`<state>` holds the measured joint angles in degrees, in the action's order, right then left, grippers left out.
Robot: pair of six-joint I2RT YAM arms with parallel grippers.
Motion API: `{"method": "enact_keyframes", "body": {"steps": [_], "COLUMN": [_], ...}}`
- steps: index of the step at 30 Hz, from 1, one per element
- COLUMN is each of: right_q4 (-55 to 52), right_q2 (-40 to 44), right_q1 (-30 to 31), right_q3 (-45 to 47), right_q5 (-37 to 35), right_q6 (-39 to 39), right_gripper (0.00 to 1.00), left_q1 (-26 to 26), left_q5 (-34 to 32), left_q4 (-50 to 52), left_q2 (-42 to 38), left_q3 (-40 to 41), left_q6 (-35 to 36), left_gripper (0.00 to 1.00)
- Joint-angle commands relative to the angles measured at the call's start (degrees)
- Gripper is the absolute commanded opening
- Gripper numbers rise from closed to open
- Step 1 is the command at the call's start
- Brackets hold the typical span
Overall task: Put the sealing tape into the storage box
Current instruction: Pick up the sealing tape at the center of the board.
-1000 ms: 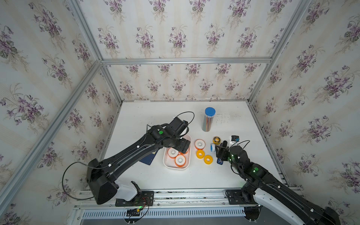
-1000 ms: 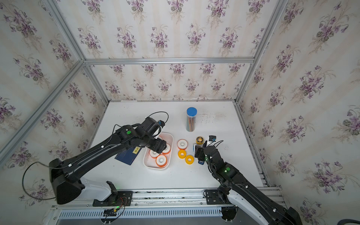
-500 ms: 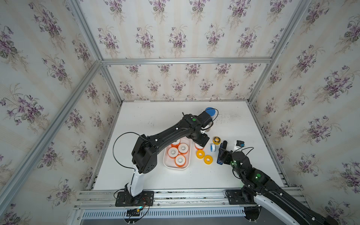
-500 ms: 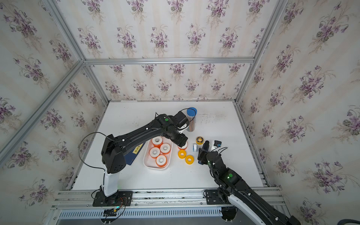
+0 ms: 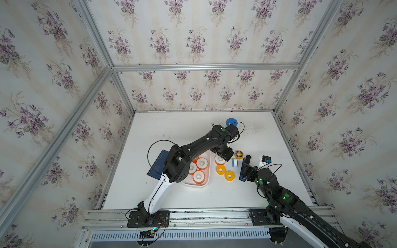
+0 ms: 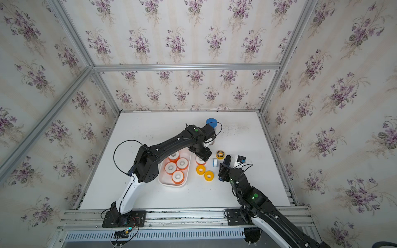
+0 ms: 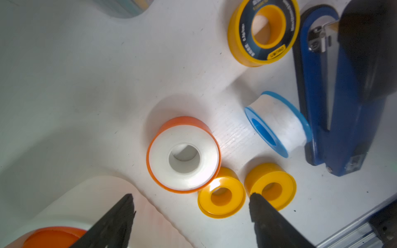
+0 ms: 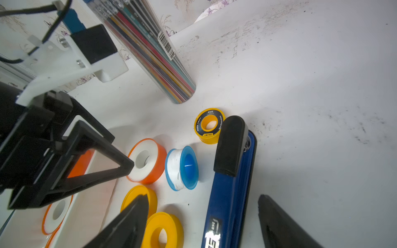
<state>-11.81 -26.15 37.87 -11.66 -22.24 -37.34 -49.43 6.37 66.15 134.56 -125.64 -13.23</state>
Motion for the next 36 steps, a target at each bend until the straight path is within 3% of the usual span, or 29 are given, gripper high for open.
{"method": "enact_keyframes", "body": {"steps": [1,16,36], "right_q4": [0.9,1.2,1.3], "right_q2": [-0.1,-0.4,-0.3], "right_q1": [0.0,0.0,0.0], "right_q3": [-0.2,-0.2,-0.2], "right_q5": [-0.4,-0.2,0.1], "right_q6": [0.0,0.1,0.2], "right_gripper": [0.84,0.85,0.85], "left_q1": [0.4,0.8,-0.1], "left_q5": [0.8,0.4,-2.6], "left_q4": [0.9,-0.5,-1.5], "left_q2": [1.4,5.7,6.6], "left_q3": [-0.8,-1.5,-1.4], "left_q6": [1.0,0.1,-1.6], "left_gripper": [0.87,0.87,0.77]}}
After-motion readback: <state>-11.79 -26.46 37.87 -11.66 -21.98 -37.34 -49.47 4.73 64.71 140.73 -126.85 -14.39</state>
